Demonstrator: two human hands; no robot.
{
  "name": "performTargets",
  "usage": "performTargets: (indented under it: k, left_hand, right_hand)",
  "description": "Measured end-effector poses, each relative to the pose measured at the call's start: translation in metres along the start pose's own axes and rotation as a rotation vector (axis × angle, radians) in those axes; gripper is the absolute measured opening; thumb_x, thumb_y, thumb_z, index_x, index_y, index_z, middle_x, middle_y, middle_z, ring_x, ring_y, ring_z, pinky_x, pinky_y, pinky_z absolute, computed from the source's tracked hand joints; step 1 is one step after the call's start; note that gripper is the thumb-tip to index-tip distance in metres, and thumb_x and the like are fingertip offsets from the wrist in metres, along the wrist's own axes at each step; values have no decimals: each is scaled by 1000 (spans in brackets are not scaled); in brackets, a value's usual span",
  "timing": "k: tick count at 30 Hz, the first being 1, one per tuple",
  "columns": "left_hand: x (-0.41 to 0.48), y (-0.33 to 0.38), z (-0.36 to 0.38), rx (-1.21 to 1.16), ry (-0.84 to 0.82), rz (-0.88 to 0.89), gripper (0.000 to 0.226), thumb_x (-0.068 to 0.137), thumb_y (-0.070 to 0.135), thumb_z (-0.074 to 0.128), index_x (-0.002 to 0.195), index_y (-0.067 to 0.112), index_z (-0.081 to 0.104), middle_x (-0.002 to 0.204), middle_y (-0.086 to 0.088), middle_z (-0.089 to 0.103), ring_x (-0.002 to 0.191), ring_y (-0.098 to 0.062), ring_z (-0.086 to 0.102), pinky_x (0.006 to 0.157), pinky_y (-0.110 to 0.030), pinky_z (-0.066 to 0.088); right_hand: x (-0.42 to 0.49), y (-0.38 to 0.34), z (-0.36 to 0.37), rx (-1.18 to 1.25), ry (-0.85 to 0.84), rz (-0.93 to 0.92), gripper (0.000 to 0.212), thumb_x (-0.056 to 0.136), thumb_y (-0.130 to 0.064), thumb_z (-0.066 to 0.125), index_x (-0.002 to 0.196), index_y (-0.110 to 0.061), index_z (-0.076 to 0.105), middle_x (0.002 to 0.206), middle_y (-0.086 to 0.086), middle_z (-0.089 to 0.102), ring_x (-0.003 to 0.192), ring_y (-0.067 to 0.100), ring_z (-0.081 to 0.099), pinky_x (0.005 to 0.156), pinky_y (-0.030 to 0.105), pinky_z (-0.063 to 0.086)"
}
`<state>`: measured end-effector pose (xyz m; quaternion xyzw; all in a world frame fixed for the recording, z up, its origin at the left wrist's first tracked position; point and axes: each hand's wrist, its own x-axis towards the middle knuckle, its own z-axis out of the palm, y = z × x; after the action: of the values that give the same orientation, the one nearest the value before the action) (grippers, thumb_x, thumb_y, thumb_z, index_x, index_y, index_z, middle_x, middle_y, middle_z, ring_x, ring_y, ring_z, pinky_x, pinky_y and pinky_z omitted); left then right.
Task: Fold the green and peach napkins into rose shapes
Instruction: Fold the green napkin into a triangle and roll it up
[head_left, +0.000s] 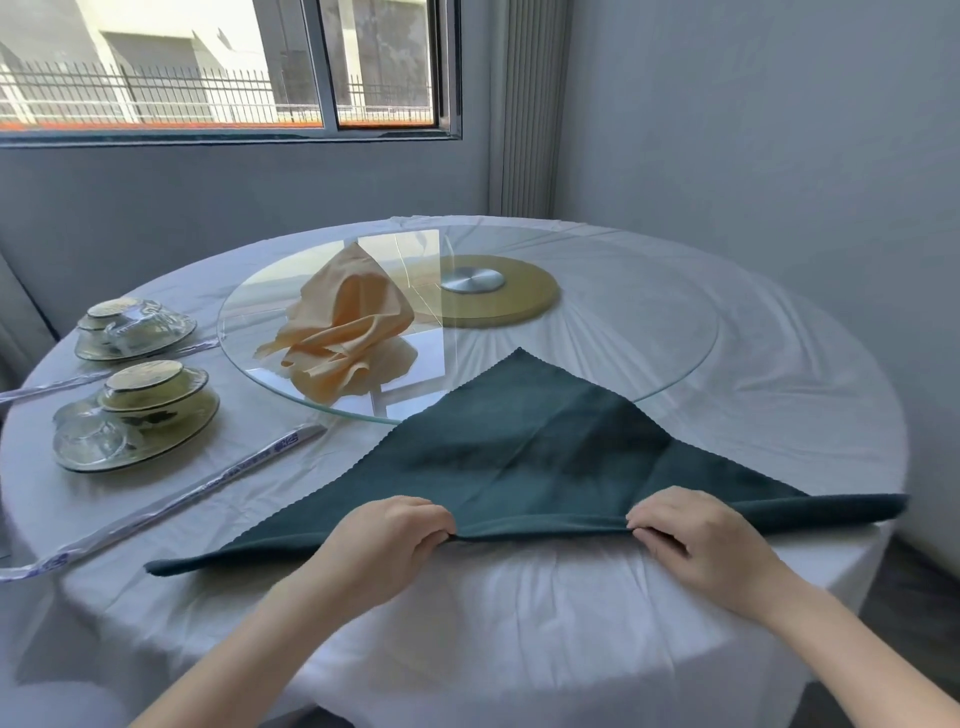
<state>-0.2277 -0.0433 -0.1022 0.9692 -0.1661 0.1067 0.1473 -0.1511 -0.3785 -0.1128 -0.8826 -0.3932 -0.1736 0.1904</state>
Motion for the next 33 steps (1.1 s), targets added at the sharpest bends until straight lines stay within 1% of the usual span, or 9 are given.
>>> performTargets:
  k: [6,11,14,17,21,25,27,29,33]
  left_hand:
    - [19,-5,-11,-78,-56,-113,17,92,15,54,96,20,69,92,14,54,80,-8,52,72,-16,37]
    - [33,-12,-9,-61,-124,-194,19,92,17,55,103,23,70,94,12,54,93,-14,57,75,-17,36]
    - [39,2,-2,-50,-16,-203,23,93,15,52,107,23,67,105,7,60,104,-17,54,85,-26,43]
    - [49,39,9,-134,78,-75,28,95,15,47,116,20,63,119,7,59,113,-16,51,90,-29,43]
    - [66,86,29,-142,-35,141,39,96,26,36,130,12,51,139,0,48,129,-13,36,105,-32,35]
    - [75,91,48,-45,-154,191,47,97,25,35,143,15,36,153,1,29,141,-12,21,115,-34,18]
    - [74,88,54,4,-204,192,52,97,35,24,147,21,26,156,8,17,144,-10,13,116,-28,9]
    - [73,86,57,22,-220,189,50,100,34,26,149,25,20,157,12,11,145,-7,7,115,-24,3]
    - [72,85,60,55,-233,189,71,89,64,1,150,28,10,156,16,2,144,-4,-2,113,-22,-5]
  right_hand:
    - [14,-5,-6,73,-36,252,7,84,-17,64,84,-24,65,67,-15,62,61,6,55,62,18,39]
    - [22,-6,4,4,-45,355,8,82,-22,66,82,-29,66,77,-17,60,78,7,56,79,29,41]
    - [22,-4,10,-28,-9,413,8,80,-23,69,80,-31,71,80,-15,57,81,8,55,80,28,34]
    - [21,-2,16,-64,44,404,10,76,-20,74,76,-30,73,77,-14,56,74,11,54,77,29,34]
    - [18,-3,19,-52,104,369,7,75,-26,69,74,-30,74,81,-11,61,72,15,57,74,35,45]
    - [6,-9,18,-127,50,353,37,81,-34,40,93,-27,74,109,-5,67,106,12,57,100,33,37]
    - [2,-16,15,-156,-89,352,56,84,-39,23,119,-24,63,137,-7,50,130,10,43,112,30,18]
    - [-6,-19,12,-104,-223,385,79,77,-50,-1,145,-25,30,149,-17,12,142,1,9,113,21,-6]
    - [-19,-9,3,-122,-380,434,85,70,-56,-14,149,-27,-3,147,-21,-16,132,-10,-21,108,15,-18]
